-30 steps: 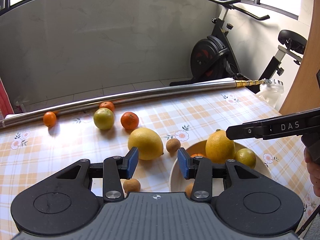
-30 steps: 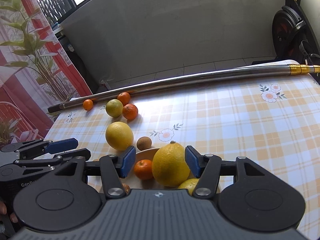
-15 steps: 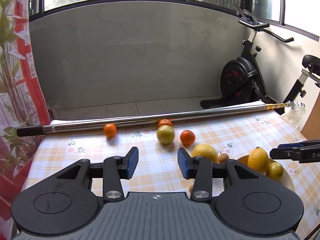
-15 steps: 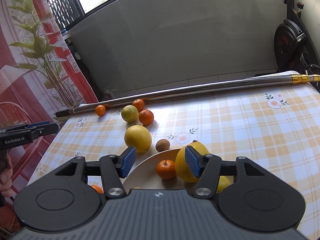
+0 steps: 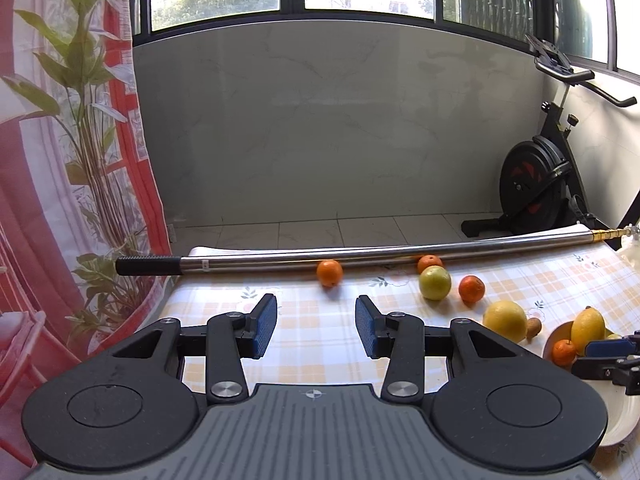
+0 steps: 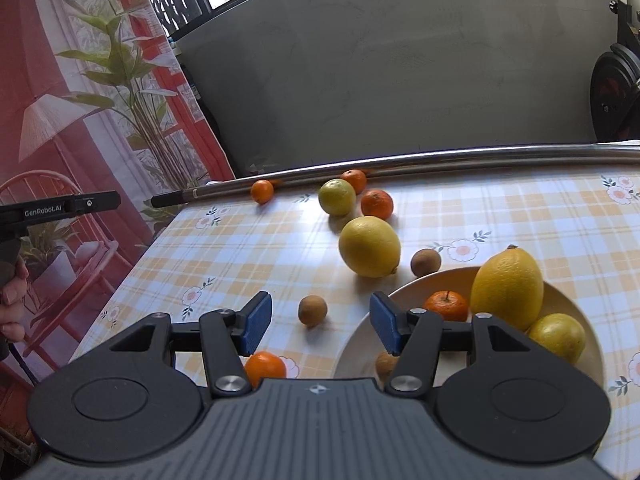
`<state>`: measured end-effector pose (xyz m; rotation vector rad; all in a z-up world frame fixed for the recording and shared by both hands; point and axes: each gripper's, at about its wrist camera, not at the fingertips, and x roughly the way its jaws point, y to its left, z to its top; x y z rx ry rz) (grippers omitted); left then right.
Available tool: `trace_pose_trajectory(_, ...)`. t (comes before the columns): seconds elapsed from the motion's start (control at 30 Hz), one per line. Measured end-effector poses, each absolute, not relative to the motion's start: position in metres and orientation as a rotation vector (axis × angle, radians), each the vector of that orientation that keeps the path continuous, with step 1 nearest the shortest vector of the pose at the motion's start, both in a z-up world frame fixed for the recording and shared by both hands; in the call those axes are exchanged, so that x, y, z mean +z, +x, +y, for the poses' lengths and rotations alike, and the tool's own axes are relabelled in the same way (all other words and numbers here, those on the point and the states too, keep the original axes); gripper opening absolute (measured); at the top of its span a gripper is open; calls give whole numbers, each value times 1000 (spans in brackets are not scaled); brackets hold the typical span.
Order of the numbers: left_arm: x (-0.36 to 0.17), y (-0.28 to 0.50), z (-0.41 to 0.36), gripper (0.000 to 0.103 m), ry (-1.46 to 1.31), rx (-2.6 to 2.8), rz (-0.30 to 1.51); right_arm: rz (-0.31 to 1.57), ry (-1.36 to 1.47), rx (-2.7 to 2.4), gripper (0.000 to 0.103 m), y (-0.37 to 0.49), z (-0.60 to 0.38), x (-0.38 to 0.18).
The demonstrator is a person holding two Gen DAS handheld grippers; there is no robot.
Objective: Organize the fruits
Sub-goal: 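Move the right tool to an orange mandarin on the table and close on it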
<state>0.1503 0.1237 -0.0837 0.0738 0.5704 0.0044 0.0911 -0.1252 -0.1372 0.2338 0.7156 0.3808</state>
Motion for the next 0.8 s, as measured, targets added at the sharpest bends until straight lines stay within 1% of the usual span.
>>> trace_pose_trajectory(0.37, -93, 141, 149, 46, 58, 49, 586, 797, 197, 469, 57, 93, -81, -164)
trace_pose_trajectory(0.8, -104, 147, 157, 46, 28, 62, 619, 879, 172, 470, 55, 100, -68, -186)
